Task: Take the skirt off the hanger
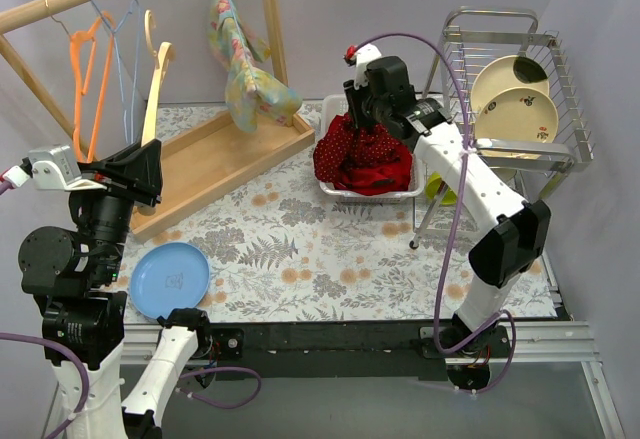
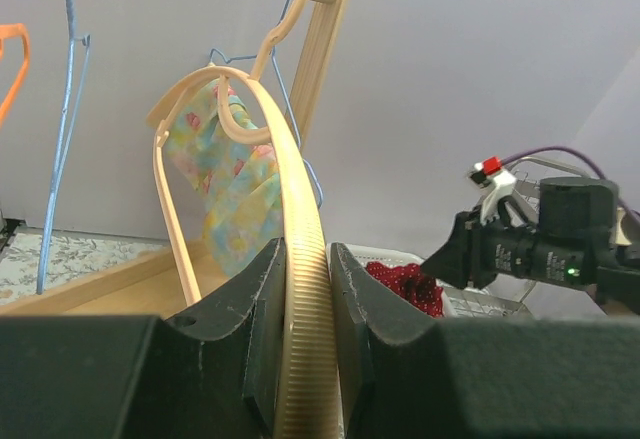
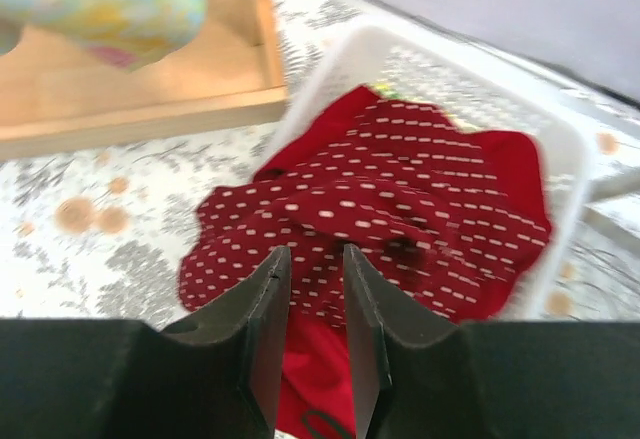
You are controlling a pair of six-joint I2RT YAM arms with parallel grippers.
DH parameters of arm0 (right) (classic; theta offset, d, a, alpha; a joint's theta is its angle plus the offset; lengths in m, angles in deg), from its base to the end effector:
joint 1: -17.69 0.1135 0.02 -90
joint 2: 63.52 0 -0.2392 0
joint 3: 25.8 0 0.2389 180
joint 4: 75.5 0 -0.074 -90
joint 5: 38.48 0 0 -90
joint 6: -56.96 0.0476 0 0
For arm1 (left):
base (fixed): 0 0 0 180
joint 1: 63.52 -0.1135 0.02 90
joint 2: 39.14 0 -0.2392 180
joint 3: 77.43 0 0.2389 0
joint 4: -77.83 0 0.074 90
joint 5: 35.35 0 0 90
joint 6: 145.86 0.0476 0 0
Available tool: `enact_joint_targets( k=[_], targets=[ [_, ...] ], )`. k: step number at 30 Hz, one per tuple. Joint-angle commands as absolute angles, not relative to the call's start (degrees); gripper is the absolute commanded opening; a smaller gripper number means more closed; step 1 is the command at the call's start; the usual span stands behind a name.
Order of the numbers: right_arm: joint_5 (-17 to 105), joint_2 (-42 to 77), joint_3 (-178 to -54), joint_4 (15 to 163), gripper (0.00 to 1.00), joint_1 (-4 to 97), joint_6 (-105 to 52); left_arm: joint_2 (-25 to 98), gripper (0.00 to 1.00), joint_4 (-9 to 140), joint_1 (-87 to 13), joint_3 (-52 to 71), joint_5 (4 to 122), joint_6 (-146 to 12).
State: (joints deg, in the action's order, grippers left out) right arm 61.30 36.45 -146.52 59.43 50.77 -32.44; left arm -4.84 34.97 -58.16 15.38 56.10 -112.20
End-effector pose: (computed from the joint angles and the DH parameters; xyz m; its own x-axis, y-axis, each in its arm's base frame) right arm 0.3354 0.2088 0.3839 -0.3493 -0.2152 -0.9119 -0.4045 0.9125 -0.0604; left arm 0.0639 -0.0072 0.4848 0.0509 -0.8405 -0.5394 0.2888 0.5294 -0.7977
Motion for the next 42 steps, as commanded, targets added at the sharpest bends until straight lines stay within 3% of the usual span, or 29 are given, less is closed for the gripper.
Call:
enact_joint_targets(
  k=[1, 7, 14, 21, 25, 28, 29, 30, 42],
  targets=[
    [52.8, 42.3, -144.0, 65.5, 0.34, 50.9, -32.9, -4.4, 0.00, 36.4, -58.4, 15.5, 56.2, -111.6],
    [72.3, 52.2, -138.4, 66.9, 0.26, 48.4, -31.4, -4.0, 0.00, 37.9, -58.4, 13.5, 56.4, -111.2],
    [75.0, 56.0, -133.4, 69.4, 0.25, 48.4, -30.8, -2.7, 0.00, 39.4, -58.4, 13.7, 55.3, -109.7],
    [75.8, 52.3, -135.6, 66.8, 0.29, 48.4, -31.3, -0.7, 0.00, 41.0, -58.4, 14.0, 52.2, -109.5],
    [73.1, 45.9, -137.7, 64.7, 0.52, 48.4, -30.9, 0.1, 0.00, 43.8, -58.5, 12.6, 48.9, -111.1],
    [70.4, 41.6, -138.1, 63.4, 0.76, 48.4, -30.8, 0.9, 0.00, 46.8, -58.5, 10.7, 48.2, -111.9],
    [70.0, 40.6, -138.0, 63.1, 0.91, 48.4, -30.5, 1.1, 0.00, 47.5, -58.4, 9.5, 48.2, -112.7],
    [69.0, 38.5, -137.8, 63.0, 0.96, 48.4, -30.5, 1.2, 0.00, 49.5, -58.4, 8.8, 48.1, -114.4],
    [61.4, 24.5, -131.8, 65.0, 0.98, 48.4, -29.1, 9.0, 0.00, 68.4, -58.4, 4.4, 43.2, -121.3]
  ],
)
